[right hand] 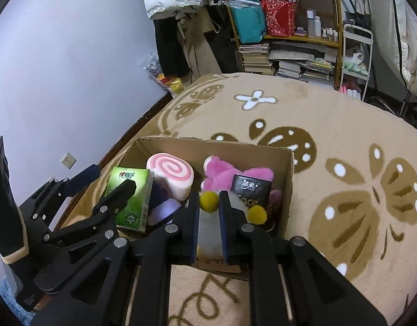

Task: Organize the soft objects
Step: 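Lift the green tissue pack and chick plush over the box with both tools, then open both tools to drop the green pack and chick plush into the box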

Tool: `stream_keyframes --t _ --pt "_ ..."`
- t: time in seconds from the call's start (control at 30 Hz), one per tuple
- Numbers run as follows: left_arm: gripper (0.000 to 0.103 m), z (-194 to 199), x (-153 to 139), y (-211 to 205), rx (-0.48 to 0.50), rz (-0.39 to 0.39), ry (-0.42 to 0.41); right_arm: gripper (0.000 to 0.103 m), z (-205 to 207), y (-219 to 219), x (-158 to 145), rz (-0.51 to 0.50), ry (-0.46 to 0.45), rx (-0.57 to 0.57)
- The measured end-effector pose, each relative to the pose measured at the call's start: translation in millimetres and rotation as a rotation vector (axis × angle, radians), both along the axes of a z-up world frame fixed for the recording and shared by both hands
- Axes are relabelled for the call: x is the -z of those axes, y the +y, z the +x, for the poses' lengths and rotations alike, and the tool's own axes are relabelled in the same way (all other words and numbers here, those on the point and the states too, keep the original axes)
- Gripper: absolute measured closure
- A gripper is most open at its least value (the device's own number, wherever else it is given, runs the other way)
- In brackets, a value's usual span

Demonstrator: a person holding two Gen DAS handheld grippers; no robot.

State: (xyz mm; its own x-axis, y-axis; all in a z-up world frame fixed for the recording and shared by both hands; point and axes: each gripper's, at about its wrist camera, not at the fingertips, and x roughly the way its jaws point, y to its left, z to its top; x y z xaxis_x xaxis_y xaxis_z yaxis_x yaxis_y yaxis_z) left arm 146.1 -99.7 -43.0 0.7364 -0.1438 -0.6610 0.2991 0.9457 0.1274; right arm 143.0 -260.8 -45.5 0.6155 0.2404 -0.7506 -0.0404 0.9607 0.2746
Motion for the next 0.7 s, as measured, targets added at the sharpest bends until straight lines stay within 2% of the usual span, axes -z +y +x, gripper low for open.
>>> stream_keyframes --t 0.03,0.13,0.2,0.27,0.4,0.47,0.6,0.67,0.7 --pt "0.031 -0.5 -0.5 -0.5 0.001 -0.001 0.0 0.087 0.3 -0.1 -1.2 0.0 0.0 0.003" --pt "0.03 -3.2 -3.0 -0.9 -0.002 0.001 -0.016 0.086 -0.5 -0.7 -3.2 0.006 0.002 0.005" --pt "0.027 -3.5 -3.4 -1.4 0.002 0.003 -0.01 0.082 -1.4 -1.6 -4.8 0.008 -0.008 0.007" --pt "0.022 -4.1 -4.0 -0.7 -0.003 0.004 -0.013 0.068 -0.7 -2.9 -6.8 0.014 -0.014 0.012" --pt "0.02 -5.4 -6.3 2.5 -0.007 -0.002 -0.01 0.064 -2.0 -4.5 -10.9 0.018 -0.017 0.021" --pt "0.013 -6.3 -8.8 5.5 -0.015 -0.005 -0.006 0.047 -4.6 -6.1 -13.8 0.024 -0.021 0.027" --pt "0.008 -14.9 -16.5 13.4 -0.042 0.011 -0.028 0.027 -13.4 -7.3 -22.4 0.009 -0.045 0.044" --pt "0.004 -22.8 -22.4 17.9 -0.048 0.026 -0.044 0.014 -18.0 -6.6 -26.4 0.014 -0.058 0.043" --pt "0.003 -27.3 -25.9 20.7 -0.053 0.03 -0.055 0.012 -21.9 -6.1 -28.9 0.017 -0.067 0.04"
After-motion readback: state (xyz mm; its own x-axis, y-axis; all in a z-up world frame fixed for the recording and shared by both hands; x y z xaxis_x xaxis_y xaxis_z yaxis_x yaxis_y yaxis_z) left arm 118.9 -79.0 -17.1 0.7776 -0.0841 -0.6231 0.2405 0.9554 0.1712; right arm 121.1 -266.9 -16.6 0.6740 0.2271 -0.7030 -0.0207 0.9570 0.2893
